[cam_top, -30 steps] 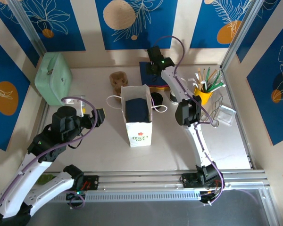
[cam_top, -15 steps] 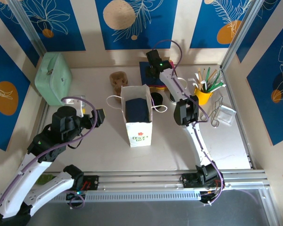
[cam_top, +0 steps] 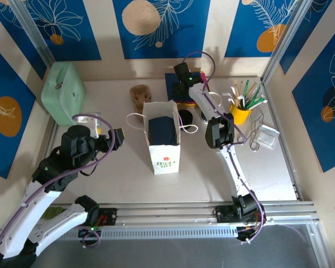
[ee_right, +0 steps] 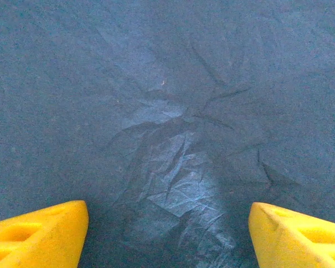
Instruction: Pack the takeout coffee
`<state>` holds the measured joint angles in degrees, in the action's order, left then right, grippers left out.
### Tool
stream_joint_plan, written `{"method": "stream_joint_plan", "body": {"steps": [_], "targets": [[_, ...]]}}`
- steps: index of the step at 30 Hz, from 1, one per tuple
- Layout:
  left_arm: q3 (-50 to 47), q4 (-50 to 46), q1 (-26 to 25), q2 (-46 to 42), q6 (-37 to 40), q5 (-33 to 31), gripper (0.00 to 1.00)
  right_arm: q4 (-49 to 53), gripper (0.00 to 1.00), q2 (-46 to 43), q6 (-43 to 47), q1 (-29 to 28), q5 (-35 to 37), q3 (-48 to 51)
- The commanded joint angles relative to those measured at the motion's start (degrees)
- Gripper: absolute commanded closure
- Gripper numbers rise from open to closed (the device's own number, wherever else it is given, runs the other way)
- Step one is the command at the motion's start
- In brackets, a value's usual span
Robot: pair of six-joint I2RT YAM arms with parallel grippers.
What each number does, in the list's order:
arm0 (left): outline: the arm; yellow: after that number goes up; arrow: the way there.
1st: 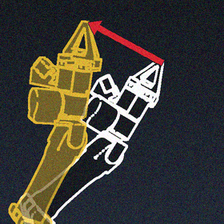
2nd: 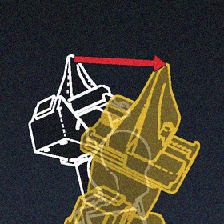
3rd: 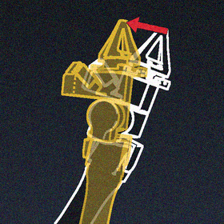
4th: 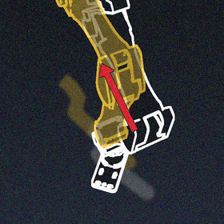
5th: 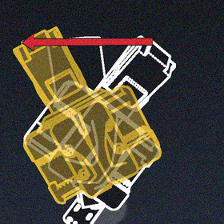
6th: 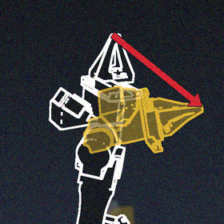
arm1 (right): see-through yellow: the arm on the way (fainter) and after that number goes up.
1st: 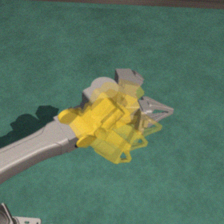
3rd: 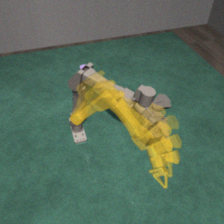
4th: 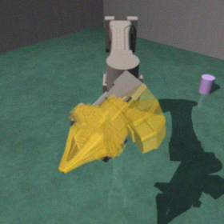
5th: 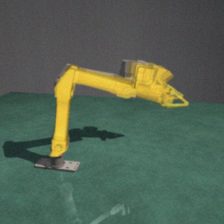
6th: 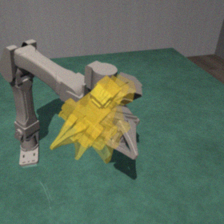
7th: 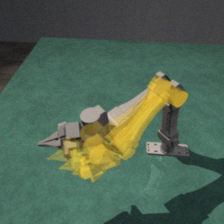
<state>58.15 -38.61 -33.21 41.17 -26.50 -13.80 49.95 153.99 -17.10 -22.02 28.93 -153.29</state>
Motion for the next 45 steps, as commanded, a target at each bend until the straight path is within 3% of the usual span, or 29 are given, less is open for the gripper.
{"method": "stream_joint_plan", "body": {"steps": [1,16,24,45], "targets": [[1.2,-0.1,0.6,-0.3,1.2,-0.2,0.13,1.6,0.23,1.1,-1.6,0.4,-0.6,0.2],[1.5,-1.0,0.5,-1.0,0.9,-0.4,0.13,3.0,0.41,1.4,-4.0,0.7,-4.9,1.1],[1.3,-0.9,0.6,-1.0,0.6,-0.3,0.13,3.5,0.59,0.8,-4.5,1.1,-7.4,0.7],[1.3,-1.4,0.6,-1.9,0.0,-0.6,0.13,3.5,0.81,-3.8,-5.1,1.8,-9.3,-0.9]]}}
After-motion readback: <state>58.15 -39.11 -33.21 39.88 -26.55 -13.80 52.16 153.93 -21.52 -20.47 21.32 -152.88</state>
